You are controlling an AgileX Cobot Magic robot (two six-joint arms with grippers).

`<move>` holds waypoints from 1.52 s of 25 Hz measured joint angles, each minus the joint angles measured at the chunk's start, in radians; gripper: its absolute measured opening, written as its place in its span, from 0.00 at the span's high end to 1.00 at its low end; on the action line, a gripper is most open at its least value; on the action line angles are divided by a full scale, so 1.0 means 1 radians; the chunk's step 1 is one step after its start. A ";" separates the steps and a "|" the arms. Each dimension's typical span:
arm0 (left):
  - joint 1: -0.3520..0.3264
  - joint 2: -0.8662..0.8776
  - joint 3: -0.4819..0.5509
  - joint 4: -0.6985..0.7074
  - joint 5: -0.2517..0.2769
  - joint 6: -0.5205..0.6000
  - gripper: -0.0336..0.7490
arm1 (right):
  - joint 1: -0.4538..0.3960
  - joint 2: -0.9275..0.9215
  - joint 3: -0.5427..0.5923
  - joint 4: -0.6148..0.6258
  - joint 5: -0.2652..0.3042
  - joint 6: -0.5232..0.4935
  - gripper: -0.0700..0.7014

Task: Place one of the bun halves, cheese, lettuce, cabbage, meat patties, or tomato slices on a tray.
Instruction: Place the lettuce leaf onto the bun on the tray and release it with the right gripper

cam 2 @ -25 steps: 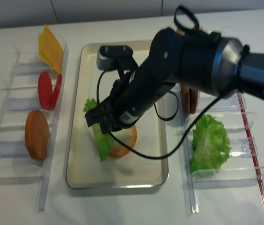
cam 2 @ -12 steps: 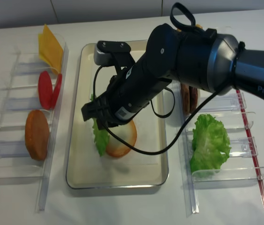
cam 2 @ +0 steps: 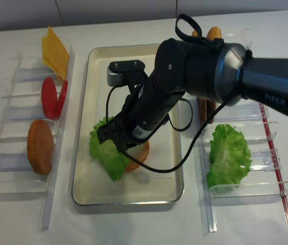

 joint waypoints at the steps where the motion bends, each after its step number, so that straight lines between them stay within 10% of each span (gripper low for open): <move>1: 0.000 0.000 0.000 0.000 0.000 0.000 0.37 | 0.000 0.000 0.000 -0.010 0.000 0.002 0.83; 31: 0.000 0.000 0.000 0.000 0.000 0.000 0.37 | 0.000 -0.006 0.000 -0.270 0.017 0.199 0.81; 38: 0.000 0.000 0.000 0.000 0.000 0.000 0.37 | 0.002 -0.012 0.000 -0.246 0.030 0.105 0.38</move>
